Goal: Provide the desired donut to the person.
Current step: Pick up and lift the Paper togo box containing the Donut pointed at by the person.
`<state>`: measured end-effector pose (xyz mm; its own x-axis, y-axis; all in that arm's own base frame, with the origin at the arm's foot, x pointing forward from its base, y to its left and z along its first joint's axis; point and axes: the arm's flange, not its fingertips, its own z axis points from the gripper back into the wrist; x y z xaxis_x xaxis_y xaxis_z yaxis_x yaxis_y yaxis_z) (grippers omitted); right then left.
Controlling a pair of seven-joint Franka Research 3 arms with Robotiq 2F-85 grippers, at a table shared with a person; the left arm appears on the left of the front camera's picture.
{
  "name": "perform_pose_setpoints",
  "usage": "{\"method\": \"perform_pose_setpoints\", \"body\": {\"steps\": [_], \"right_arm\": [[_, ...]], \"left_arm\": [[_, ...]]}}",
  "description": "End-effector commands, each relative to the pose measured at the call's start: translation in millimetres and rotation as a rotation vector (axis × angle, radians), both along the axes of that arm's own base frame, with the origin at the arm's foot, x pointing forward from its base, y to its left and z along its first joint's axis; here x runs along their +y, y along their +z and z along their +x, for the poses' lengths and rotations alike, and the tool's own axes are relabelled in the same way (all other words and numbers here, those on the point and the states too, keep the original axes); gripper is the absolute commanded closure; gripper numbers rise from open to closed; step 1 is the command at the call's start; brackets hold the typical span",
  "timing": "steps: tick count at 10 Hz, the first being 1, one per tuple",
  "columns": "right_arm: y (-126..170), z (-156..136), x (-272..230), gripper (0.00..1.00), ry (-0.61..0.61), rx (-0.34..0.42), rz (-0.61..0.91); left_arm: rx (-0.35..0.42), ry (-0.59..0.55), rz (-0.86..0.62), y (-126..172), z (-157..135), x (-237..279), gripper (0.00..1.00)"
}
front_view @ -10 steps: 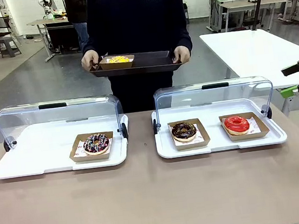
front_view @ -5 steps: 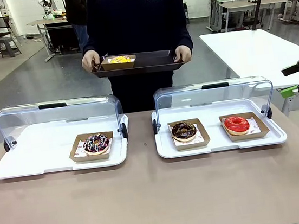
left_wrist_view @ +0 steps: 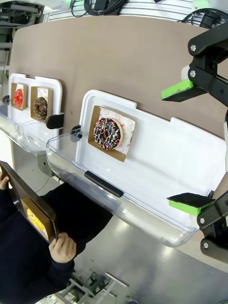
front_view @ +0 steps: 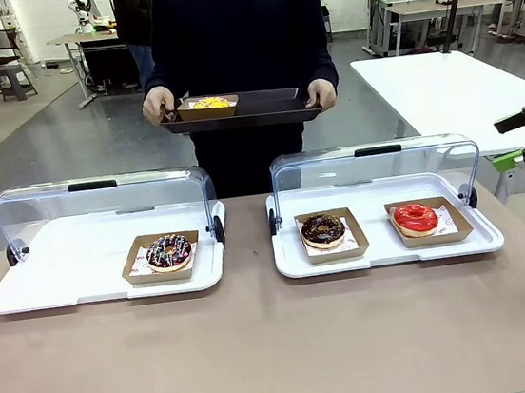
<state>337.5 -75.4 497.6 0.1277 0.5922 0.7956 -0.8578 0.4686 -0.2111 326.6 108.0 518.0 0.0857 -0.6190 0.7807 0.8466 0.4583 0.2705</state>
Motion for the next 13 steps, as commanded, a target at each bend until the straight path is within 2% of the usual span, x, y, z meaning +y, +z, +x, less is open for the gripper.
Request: {"method": "perform_pose_setpoints", "body": {"steps": [1,13], "right_arm": [[-2.4,3.7,0.7,0.00,0.015,-0.019,0.029],[-2.4,3.7,0.7,0.00,0.015,-0.019,0.029]], "left_arm": [[-0.007,0.007,-0.001,1.3,-0.2,1.5,0.00],[-0.007,0.007,-0.001,1.3,-0.2,1.5,0.00]]}}
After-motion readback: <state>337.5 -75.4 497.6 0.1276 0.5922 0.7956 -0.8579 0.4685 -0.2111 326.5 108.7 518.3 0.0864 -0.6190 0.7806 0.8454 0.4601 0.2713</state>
